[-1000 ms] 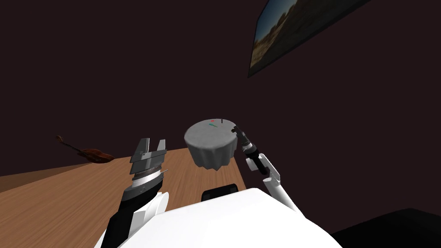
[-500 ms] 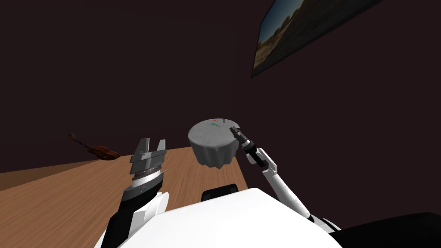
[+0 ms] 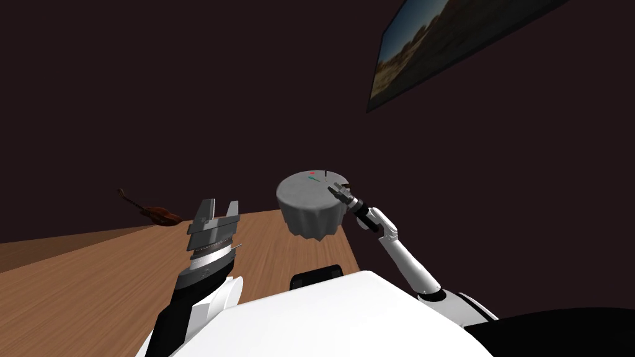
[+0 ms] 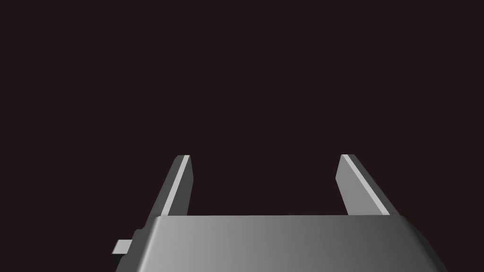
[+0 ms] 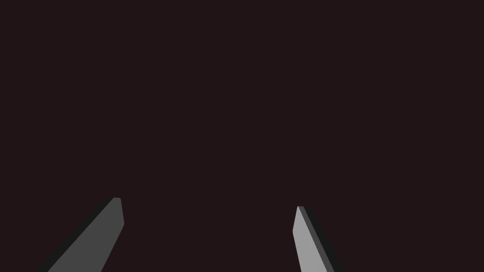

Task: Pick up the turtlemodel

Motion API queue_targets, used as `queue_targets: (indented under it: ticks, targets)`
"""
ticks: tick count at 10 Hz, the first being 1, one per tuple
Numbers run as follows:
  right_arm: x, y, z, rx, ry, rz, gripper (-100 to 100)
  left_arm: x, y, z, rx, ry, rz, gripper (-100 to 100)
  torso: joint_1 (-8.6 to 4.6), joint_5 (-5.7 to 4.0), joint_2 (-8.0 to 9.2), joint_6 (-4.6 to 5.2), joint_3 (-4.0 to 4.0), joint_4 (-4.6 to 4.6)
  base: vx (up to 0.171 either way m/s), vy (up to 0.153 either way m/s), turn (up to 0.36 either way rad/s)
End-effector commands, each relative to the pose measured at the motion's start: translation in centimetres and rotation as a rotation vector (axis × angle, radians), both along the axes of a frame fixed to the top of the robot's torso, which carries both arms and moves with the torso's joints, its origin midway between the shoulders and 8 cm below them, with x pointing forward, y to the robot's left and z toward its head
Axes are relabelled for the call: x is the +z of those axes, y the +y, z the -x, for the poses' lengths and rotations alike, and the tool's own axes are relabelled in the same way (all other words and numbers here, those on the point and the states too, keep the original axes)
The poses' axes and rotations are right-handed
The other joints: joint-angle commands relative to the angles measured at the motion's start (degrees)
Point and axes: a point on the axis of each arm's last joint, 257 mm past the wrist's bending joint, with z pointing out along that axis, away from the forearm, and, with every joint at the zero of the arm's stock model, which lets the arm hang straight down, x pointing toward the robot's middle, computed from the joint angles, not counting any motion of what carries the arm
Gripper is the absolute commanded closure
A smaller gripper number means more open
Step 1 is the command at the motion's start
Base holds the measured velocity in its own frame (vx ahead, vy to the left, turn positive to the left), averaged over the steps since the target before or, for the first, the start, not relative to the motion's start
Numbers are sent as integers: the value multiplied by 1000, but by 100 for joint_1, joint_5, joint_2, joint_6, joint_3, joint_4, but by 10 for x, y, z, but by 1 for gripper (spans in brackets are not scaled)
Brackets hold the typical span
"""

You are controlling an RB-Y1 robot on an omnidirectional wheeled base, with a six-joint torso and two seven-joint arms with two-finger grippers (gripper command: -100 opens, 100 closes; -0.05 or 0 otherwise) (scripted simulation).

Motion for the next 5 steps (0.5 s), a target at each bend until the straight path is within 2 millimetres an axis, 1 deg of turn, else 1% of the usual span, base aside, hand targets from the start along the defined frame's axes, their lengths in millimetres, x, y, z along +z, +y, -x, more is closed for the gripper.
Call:
queue_targets:
  ticks: [1, 2, 3, 4, 5]
  targets:
    - [-7, -5, -13, -24, -24, 110, -100, 0, 0, 0, 0, 0, 0, 0, 0, 0, 0, 0, 0, 0, -18, 64, 59]
    - [-17, -7, -17, -38, -12, 138, -100, 0, 0, 0, 0, 0, 0, 0, 0, -1, -2, -1, -1, -1, -8, 55, 34]
    - [-19, -14, -27, -55, -35, 221, -100, 0, 0, 0, 0, 0, 0, 0, -4, -1, -5, 1, -3, -1, -7, 74, 88]
    - [-31, -17, -32, -70, -19, 250, -100, 0, 0, 0, 0, 0, 0, 0, 2, 0, -8, -2, -4, -2, -4, 58, 43]
    - [-32, -17, -32, -72, -20, 260, -100, 0, 0, 0, 0, 0, 0, 0, -3, -1, -7, 1, -4, -2, 1, 18, -12]
